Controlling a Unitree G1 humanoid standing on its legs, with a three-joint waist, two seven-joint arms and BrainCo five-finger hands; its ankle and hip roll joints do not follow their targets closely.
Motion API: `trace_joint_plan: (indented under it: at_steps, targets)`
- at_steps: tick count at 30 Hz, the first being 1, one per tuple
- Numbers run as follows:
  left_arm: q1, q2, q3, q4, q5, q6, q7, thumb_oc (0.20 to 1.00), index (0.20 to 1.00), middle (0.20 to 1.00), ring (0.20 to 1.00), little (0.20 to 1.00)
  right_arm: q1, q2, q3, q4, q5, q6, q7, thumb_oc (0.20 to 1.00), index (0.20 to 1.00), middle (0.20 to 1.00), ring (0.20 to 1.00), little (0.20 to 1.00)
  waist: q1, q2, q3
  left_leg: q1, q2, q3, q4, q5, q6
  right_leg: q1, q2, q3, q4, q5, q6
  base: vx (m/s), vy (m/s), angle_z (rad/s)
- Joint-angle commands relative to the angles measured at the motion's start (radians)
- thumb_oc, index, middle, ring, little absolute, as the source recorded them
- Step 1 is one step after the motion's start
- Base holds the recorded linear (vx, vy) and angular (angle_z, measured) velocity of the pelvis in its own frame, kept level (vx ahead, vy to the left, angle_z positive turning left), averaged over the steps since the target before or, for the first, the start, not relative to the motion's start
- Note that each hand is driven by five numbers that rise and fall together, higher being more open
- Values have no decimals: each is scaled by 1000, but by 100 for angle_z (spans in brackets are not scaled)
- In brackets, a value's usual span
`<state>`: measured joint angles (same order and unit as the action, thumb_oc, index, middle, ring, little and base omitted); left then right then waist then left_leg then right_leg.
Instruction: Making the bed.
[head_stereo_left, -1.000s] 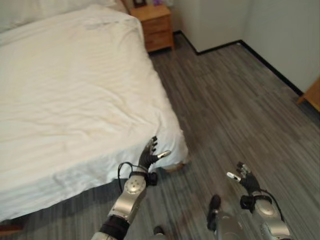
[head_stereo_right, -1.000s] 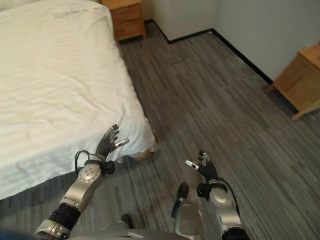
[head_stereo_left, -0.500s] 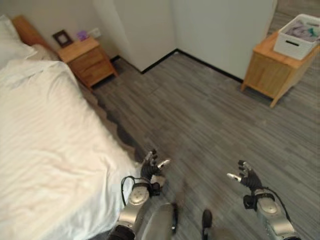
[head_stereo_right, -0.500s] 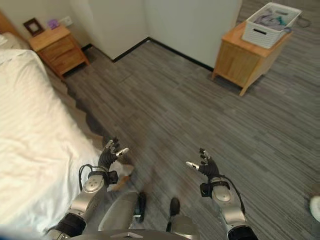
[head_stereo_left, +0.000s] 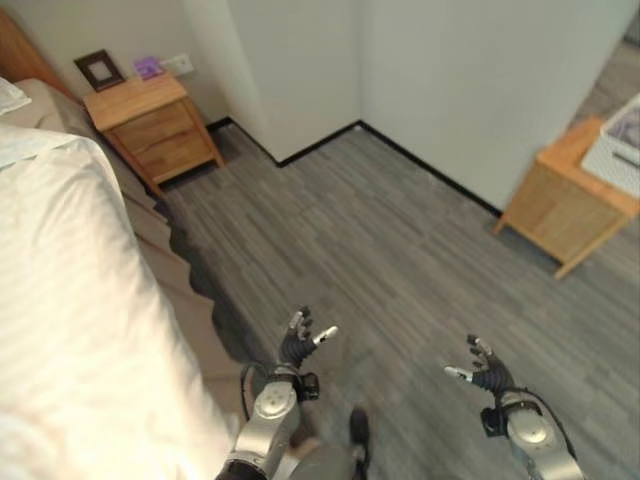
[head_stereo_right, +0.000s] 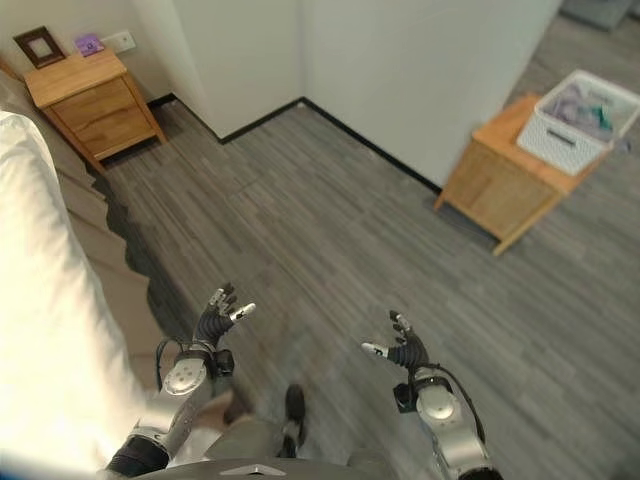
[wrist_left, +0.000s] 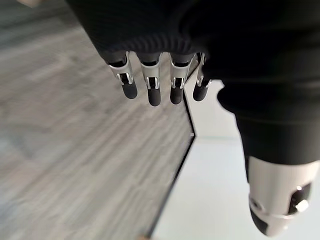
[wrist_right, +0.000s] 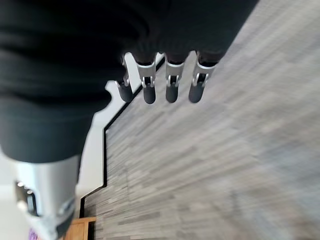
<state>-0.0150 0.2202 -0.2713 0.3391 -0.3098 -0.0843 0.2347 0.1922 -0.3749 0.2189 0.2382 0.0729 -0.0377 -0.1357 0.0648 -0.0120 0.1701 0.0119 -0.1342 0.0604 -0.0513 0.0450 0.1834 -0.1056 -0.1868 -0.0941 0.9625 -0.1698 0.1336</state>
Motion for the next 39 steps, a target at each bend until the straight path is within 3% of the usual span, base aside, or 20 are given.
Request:
trace_joint_plan:
  at_steps: [1, 3, 6, 8, 10, 13, 16, 18, 21, 23, 24, 25, 30, 31, 33, 34, 35, 36, 37, 39]
  targets:
    - [-42, 67, 28, -100, 21, -51, 48, 1000, 1000, 1000, 1000, 1000, -95, -9, -68, -91, -66, -48, -44, 1000, 1000, 1000, 1000, 1000, -9, 49, 61, 32, 125, -54, -36, -33, -151, 46, 47, 11, -424, 181, 12, 549, -24, 127]
    - [-53, 69, 21, -111, 39, -52, 50, 1000, 1000, 1000, 1000, 1000, -105, -21, -69, -118, -76, -53, -45, 1000, 1000, 1000, 1000, 1000, -45, 44, 73, 75, 120, -138, -36, -62, -161, -9, 112, 16, -547, 124, -7, 554, -122, 177]
    - [-40, 77, 38, -120, 65, -49, 42, 1000, 1000, 1000, 1000, 1000, -129, -43, -64, -123, -107, -50, -48, 1000, 1000, 1000, 1000, 1000, -78, 18, 69, 153, 115, -243, -36, -139, -186, -63, 139, 27, -905, 178, 0, 572, -174, 197]
    - [-34, 77, 58, -100, 75, -49, 41, 1000, 1000, 1000, 1000, 1000, -129, -54, -66, -133, -129, -37, -43, 1000, 1000, 1000, 1000, 1000, -92, 11, 64, 202, 124, -298, -36, -175, -196, -103, 153, 59, -999, 252, 28, 688, -195, 205]
    - [13, 79, 73, -95, 107, -42, 20, 1000, 1000, 1000, 1000, 1000, -101, -51, -66, -145, -127, -31, -21, 1000, 1000, 1000, 1000, 1000, -97, 7, 56, 260, 132, -360, 37, -212, -202, -74, 148, 104, -986, 268, 12, 659, -238, 205]
    - [45, 52, 91, -76, 79, -41, 10, 1000, 1000, 1000, 1000, 1000, -124, -46, -58, -124, -114, -42, -12, 1000, 1000, 1000, 1000, 1000, -96, 18, 67, 143, 123, -255, 380, -52, -311, 28, 110, 70, -1002, 273, -14, 281, -131, 110]
    - [76, 59, 117, -71, 71, -34, 0, 1000, 1000, 1000, 1000, 1000, -128, -31, -61, -114, -88, -34, -20, 1000, 1000, 1000, 1000, 1000, -62, -11, 85, -10, 179, -45, 653, -32, -292, 150, 93, 38, -1033, 215, -58, 334, -242, 49]
    - [71, 63, 122, -65, 70, -31, 2, 1000, 1000, 1000, 1000, 1000, -137, -30, -60, -109, -86, -27, -23, 1000, 1000, 1000, 1000, 1000, -52, -20, 86, -62, 191, 7, 663, -38, -283, 169, 77, 29, -1040, 201, -61, 293, -124, 1]
    - [83, 51, 132, -54, 54, -25, 4, 1000, 1000, 1000, 1000, 1000, -147, -22, -50, -87, -75, -6, -24, 1000, 1000, 1000, 1000, 1000, -13, -5, 72, -176, 163, 93, 386, -96, -230, 256, 75, 23, -1050, 120, -49, 509, 17, -11]
    - [97, 44, 137, -62, 56, -17, 1, 1000, 1000, 1000, 1000, 1000, -146, -28, -43, -55, -83, -3, -22, 1000, 1000, 1000, 1000, 1000, 6, 36, 54, -180, 172, 97, 122, 21, -247, 308, 108, 31, -1050, 65, -40, 503, 103, -40]
    - [98, 44, 137, -62, 56, -17, 1, 1000, 1000, 1000, 1000, 1000, -146, -28, -43, -55, -83, -3, -22, 1000, 1000, 1000, 1000, 1000, 6, 35, 57, -174, 170, 97, 115, 24, -247, 312, 106, 31, -1050, 64, -39, 620, 98, -2]
    - [104, 37, 136, -66, 62, -13, -7, 1000, 1000, 1000, 1000, 1000, -148, -30, -43, -37, -95, 6, -22, 1000, 1000, 1000, 1000, 1000, 28, 45, 51, -223, 196, 106, -23, 61, -261, 366, 100, 33, -1050, 23, -35, 574, 80, -50]
    - [116, 27, 132, -67, 79, -10, -14, 1000, 1000, 1000, 1000, 1000, -131, -13, -38, -35, -131, 3, -9, 1000, 1000, 1000, 1000, 1000, 45, 33, 11, -227, 194, 59, -36, 133, -268, 460, 63, 49, -1048, -11, 0, 603, 135, -37]
    - [109, 34, 120, -67, 81, -7, -17, 1000, 1000, 1000, 1000, 1000, -121, -4, -37, -42, -146, 8, -7, 1000, 1000, 1000, 1000, 1000, 56, 6, -7, -191, 174, 60, -35, 123, -246, 446, 19, 63, -959, 16, 31, 524, 186, -67]
    - [93, 48, 111, -62, 84, -7, -11, 1000, 1000, 1000, 1000, 1000, -118, 2, -26, -34, -164, 10, -13, 1000, 1000, 1000, 1000, 1000, 55, -12, -5, -132, 150, 66, -33, 90, -220, 368, -18, 92, -752, 165, 82, 507, 220, -56]
    - [80, 58, 106, -60, 88, -4, -3, 1000, 1000, 1000, 1000, 1000, -126, 4, -18, -32, -168, 14, -12, 1000, 1000, 1000, 1000, 1000, 46, -14, 5, -93, 140, 67, -33, 60, -209, 302, -31, 107, -626, 256, 96, 231, 122, -73]
    - [80, 58, 106, -60, 88, -4, -3, 1000, 1000, 1000, 1000, 1000, -126, 4, -18, -32, -168, 14, -12, 1000, 1000, 1000, 1000, 1000, 46, -14, 5, -93, 140, 67, -33, 60, -209, 302, -31, 107, -626, 256, 96, 253, 135, -68]
    - [70, 72, 101, -62, 88, -3, 4, 1000, 1000, 1000, 1000, 1000, -132, 9, -10, -32, -164, 13, -12, 1000, 1000, 1000, 1000, 1000, 33, -9, 18, -60, 143, 60, -35, 43, -197, 241, -23, 126, -516, 332, 88, 241, 132, -36]
    - [62, 80, 102, -63, 90, -5, 8, 1000, 1000, 1000, 1000, 1000, -133, 12, -11, -34, -161, 8, -15, 1000, 1000, 1000, 1000, 1000, 21, 4, 25, -37, 155, 58, -36, 22, -189, 193, -21, 115, -450, 333, 77, 522, 197, -24]
    - [42, 91, 96, -77, 86, -11, 12, 1000, 1000, 1000, 1000, 1000, -135, 16, -7, -41, -160, 5, -20, 1000, 1000, 1000, 1000, 1000, -15, 24, 48, 27, 160, 21, -36, -29, -179, 63, 9, 66, -416, 230, 26, 546, 108, 10]
